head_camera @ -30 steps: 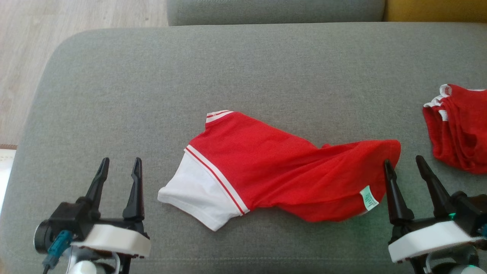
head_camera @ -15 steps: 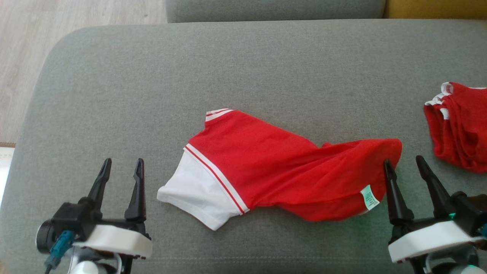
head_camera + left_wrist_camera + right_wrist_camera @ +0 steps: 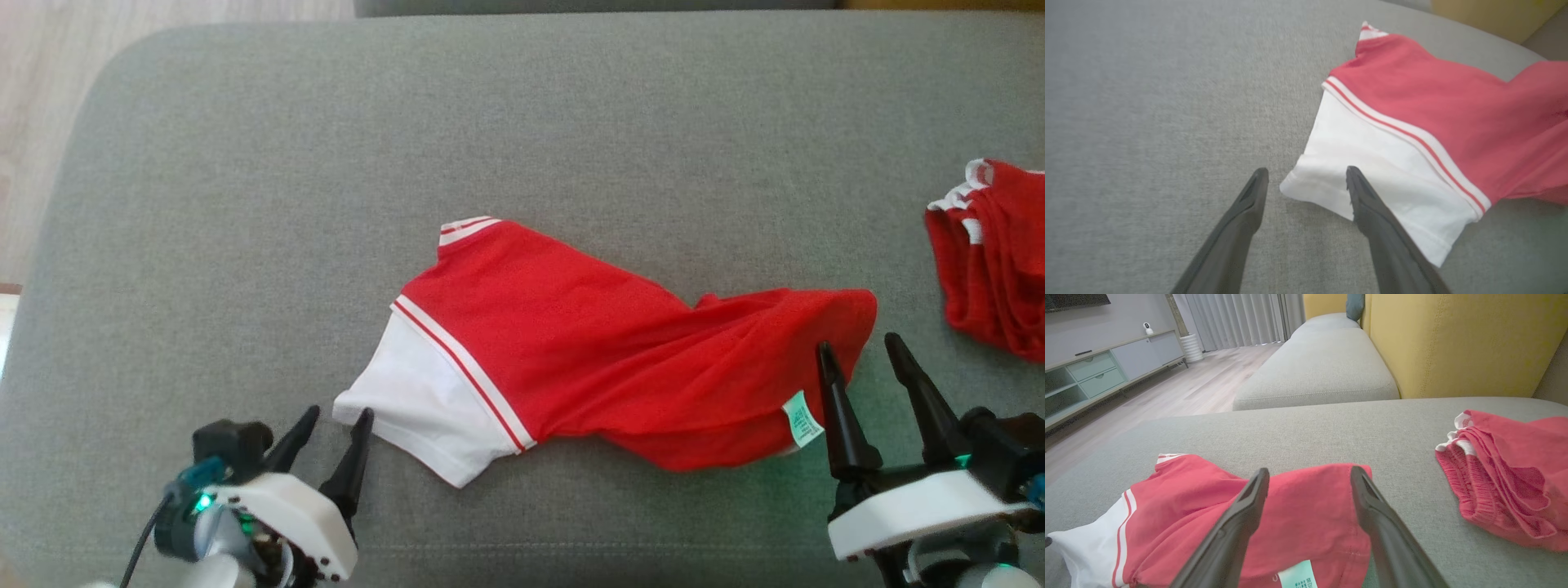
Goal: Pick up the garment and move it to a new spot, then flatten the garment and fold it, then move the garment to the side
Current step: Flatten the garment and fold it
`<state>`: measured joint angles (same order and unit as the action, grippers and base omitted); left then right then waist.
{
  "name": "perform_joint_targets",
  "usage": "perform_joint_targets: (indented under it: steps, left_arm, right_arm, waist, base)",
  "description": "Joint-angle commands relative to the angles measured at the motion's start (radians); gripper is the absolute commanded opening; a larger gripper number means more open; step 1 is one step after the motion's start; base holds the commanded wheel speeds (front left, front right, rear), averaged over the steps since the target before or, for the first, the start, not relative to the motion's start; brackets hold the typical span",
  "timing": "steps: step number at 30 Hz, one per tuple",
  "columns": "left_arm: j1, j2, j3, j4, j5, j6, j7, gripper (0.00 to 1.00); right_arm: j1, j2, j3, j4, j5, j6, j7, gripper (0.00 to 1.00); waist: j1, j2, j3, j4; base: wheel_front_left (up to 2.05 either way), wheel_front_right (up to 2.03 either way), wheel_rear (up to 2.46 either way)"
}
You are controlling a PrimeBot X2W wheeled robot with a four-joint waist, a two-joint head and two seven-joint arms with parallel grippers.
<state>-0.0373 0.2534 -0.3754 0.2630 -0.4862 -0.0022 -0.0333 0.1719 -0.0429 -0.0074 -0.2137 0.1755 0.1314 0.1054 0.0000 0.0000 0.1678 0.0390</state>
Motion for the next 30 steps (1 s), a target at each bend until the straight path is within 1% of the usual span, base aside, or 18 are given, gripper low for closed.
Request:
perform_joint_targets:
  steps: [1, 4, 7, 10, 13, 18, 19, 20, 21, 26, 30]
  left_arm:
    - [-0.059, 0.009, 0.032, -0.008, -0.009, -0.013, 0.004, 1.00]
    - [-0.098, 0.006, 0.023, 0.065, -0.018, -0.045, -0.002, 1.00]
    - [-0.129, 0.000, 0.020, 0.130, -0.029, -0.063, -0.012, 1.00]
    - [-0.149, -0.002, 0.003, 0.183, -0.034, -0.078, 0.007, 1.00]
    - [-0.167, 0.006, -0.020, 0.212, -0.019, -0.086, 0.017, 1.00]
    - [-0.187, 0.013, -0.041, 0.236, 0.004, -0.085, 0.013, 1.00]
    - [-0.190, 0.014, -0.048, 0.240, 0.006, -0.088, 0.017, 0.73]
    - [-0.193, 0.016, -0.055, 0.244, 0.006, -0.092, 0.019, 0.19]
    - [-0.195, 0.017, -0.060, 0.247, 0.007, -0.095, 0.019, 0.00]
    - [-0.193, 0.024, -0.065, 0.243, 0.015, -0.087, 0.006, 0.00]
    - [-0.165, 0.034, -0.056, 0.206, 0.012, -0.061, 0.002, 0.00]
  right_arm:
    - [-0.045, -0.007, 0.025, -0.033, 0.004, -0.001, -0.013, 1.00]
    - [-0.052, -0.007, 0.026, -0.030, 0.006, -0.001, -0.016, 1.00]
    - [-0.058, -0.007, 0.027, -0.025, 0.010, -0.001, -0.018, 1.00]
    - [-0.060, -0.007, 0.026, -0.018, 0.012, -0.001, -0.020, 1.00]
    - [-0.062, -0.007, 0.021, -0.014, 0.018, -0.001, -0.020, 1.00]
    - [-0.064, -0.007, 0.017, -0.010, 0.025, -0.001, -0.021, 1.00]
    - [-0.064, -0.007, 0.016, -0.010, 0.026, -0.001, -0.022, 1.00]
    - [-0.064, -0.007, 0.016, -0.009, 0.027, -0.001, -0.022, 1.00]
    - [-0.064, -0.007, 0.015, -0.008, 0.027, -0.001, -0.022, 1.00]
    - [-0.053, -0.007, -0.003, 0.001, 0.019, -0.001, -0.005, 1.00]
    - [-0.009, -0.013, -0.042, 0.017, 0.000, -0.001, 0.059, 1.00]
  waist:
    - [0.0000, 0.0000, 0.007, -0.004]
    - [0.0000, 0.0000, 0.019, -0.008]
    - [0.0000, 0.0000, 0.028, -0.013]
    - [0.0000, 0.0000, 0.033, -0.019]
    - [0.0000, 0.0000, 0.036, -0.022]
    - [0.0000, 0.0000, 0.038, -0.020]
    - [0.0000, 0.0000, 0.038, -0.020]
    - [0.0000, 0.0000, 0.038, -0.019]
    - [0.0000, 0.0000, 0.037, -0.019]
    - [0.0000, 0.0000, 0.033, -0.021]
    - [0.0000, 0.0000, 0.026, -0.020]
  base:
    - [0.00, 0.00, 0.00]
    - [0.00, 0.00, 0.00]
    - [0.00, 0.00, 0.00]
    - [0.00, 0.00, 0.00]
    - [0.00, 0.00, 0.00]
    - [0.00, 0.00, 0.00]
    - [0.00, 0.00, 0.00]
    - [0.00, 0.00, 0.00]
    - [0.00, 0.00, 0.00]
    - [0.00, 0.00, 0.00]
    - [0.00, 0.00, 0.00]
